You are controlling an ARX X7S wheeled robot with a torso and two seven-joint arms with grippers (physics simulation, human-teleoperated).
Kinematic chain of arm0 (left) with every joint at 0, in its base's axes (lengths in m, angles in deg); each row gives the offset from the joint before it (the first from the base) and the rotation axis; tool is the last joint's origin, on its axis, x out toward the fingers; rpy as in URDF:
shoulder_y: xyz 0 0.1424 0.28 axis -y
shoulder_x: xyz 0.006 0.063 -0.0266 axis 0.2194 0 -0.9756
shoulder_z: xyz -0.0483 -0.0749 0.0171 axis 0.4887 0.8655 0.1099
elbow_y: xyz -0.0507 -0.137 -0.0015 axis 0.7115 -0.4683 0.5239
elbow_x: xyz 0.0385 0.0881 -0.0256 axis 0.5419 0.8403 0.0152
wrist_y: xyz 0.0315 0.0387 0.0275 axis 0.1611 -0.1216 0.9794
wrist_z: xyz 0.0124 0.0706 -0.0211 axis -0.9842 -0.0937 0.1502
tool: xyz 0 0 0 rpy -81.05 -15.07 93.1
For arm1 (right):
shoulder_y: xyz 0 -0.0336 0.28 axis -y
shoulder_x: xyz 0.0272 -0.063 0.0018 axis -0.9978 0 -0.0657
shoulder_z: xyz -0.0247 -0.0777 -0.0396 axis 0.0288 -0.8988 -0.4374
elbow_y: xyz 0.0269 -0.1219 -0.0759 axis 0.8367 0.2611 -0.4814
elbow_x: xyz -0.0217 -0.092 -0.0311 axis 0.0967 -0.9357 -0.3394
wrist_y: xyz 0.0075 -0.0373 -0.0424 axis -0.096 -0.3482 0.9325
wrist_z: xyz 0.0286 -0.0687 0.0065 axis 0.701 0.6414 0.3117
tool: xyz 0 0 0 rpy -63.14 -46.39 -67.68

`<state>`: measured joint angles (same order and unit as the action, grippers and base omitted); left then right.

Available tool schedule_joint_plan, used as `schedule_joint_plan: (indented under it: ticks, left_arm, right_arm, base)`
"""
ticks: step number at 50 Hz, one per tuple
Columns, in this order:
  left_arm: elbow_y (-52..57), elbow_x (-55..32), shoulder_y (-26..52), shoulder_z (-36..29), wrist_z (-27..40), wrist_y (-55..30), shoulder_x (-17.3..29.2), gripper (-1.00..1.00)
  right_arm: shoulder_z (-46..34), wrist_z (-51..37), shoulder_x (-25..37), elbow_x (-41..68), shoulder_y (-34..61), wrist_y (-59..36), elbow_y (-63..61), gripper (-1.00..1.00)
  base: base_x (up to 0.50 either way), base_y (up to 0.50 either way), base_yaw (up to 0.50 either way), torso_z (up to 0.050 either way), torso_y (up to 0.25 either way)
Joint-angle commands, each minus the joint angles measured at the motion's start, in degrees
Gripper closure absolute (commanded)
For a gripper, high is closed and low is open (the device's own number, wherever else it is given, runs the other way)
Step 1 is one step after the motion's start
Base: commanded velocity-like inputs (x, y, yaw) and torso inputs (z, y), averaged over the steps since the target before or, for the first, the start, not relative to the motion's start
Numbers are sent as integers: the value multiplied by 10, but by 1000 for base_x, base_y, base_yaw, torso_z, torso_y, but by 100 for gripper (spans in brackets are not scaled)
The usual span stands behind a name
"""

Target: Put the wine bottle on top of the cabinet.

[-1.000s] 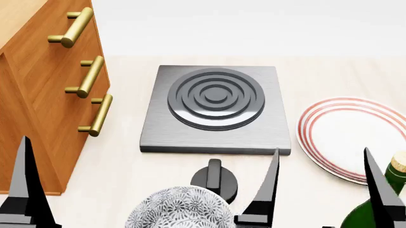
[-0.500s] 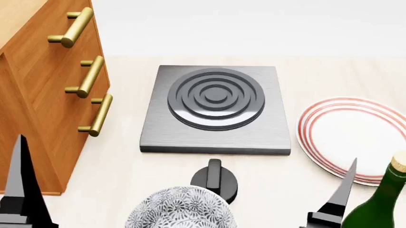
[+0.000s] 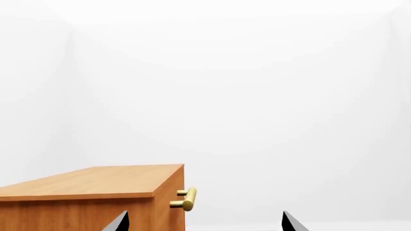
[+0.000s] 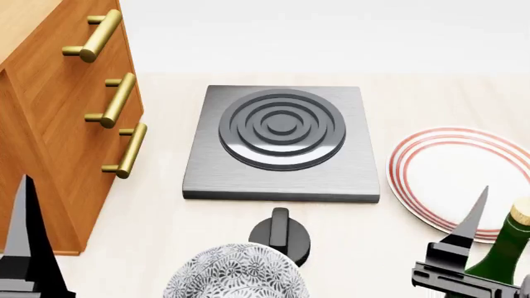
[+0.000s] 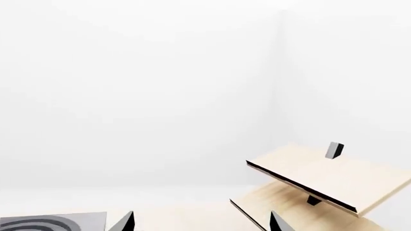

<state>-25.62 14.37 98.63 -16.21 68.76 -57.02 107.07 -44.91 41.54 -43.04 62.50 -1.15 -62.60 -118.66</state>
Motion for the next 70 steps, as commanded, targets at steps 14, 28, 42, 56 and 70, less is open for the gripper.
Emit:
schedule_joint_plan:
  ticks: [14, 28, 42, 56, 70]
  left_arm:
    - [-3, -10, 2, 5, -26, 18, -10, -100]
    - [-3, -12, 7, -1, -23, 17, -8, -100]
    - [-8, -10, 10, -9, -23, 18, -11, -100]
    - [-11, -9, 12, -12, -22, 22, -9, -100]
    - [-10, -10, 15, -17, -20, 20, -9, -100]
  right_arm:
    - [-3, 26, -15, -4, 41, 27, 105, -100]
    - [-6, 27, -10, 0, 63, 21, 131, -100]
    - [-2, 26, -8, 3, 59, 29, 140, -100]
    - [-3, 26, -10, 4, 51, 42, 147, 100]
    - [2, 30, 12, 11, 64, 19, 94, 100]
  base:
    - [0, 0, 0, 0, 0]
    - [0, 0, 0, 0, 0]
    - [0, 0, 0, 0, 0]
    - [0, 0, 0, 0, 0]
    - [0, 0, 0, 0, 0]
